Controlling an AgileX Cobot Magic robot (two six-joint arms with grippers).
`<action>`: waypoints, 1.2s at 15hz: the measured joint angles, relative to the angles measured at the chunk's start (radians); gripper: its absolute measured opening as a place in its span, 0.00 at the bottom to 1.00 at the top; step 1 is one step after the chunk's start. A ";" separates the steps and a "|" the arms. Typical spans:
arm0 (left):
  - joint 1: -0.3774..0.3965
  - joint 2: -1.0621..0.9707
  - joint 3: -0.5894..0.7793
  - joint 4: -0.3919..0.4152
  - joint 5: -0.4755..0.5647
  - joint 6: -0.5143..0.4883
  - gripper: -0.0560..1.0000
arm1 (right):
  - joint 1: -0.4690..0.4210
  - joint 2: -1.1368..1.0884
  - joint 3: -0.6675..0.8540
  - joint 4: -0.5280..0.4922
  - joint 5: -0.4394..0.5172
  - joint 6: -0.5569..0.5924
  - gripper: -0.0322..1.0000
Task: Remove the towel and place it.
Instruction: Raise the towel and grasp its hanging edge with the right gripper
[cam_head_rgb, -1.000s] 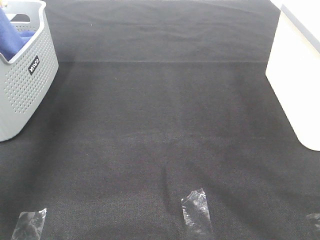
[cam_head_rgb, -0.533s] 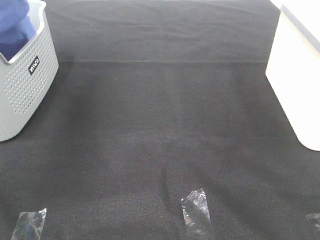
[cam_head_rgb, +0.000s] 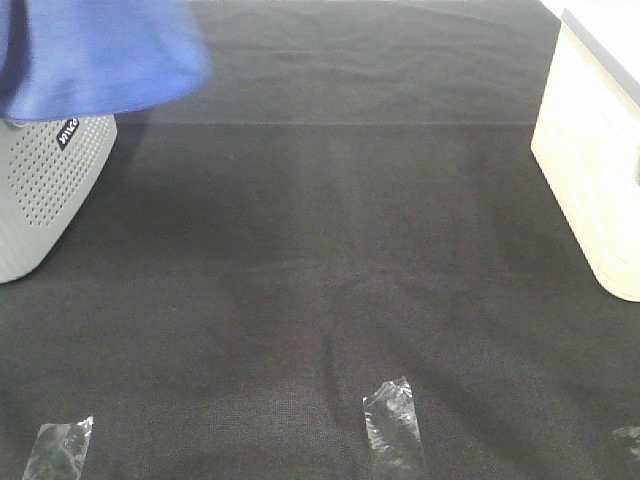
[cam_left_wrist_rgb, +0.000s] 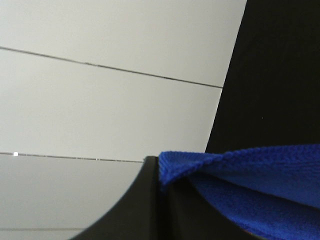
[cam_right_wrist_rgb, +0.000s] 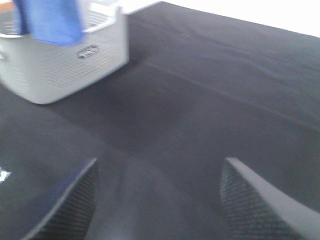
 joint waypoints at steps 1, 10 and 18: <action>-0.022 0.013 0.000 -0.001 -0.005 0.013 0.05 | 0.000 0.083 0.000 0.125 -0.001 -0.152 0.70; -0.229 0.042 0.001 -0.013 -0.025 0.032 0.05 | 0.000 0.787 -0.061 0.763 0.370 -1.027 0.70; -0.245 0.042 0.001 -0.101 -0.022 0.035 0.05 | 0.249 1.124 -0.412 0.756 0.398 -1.017 0.70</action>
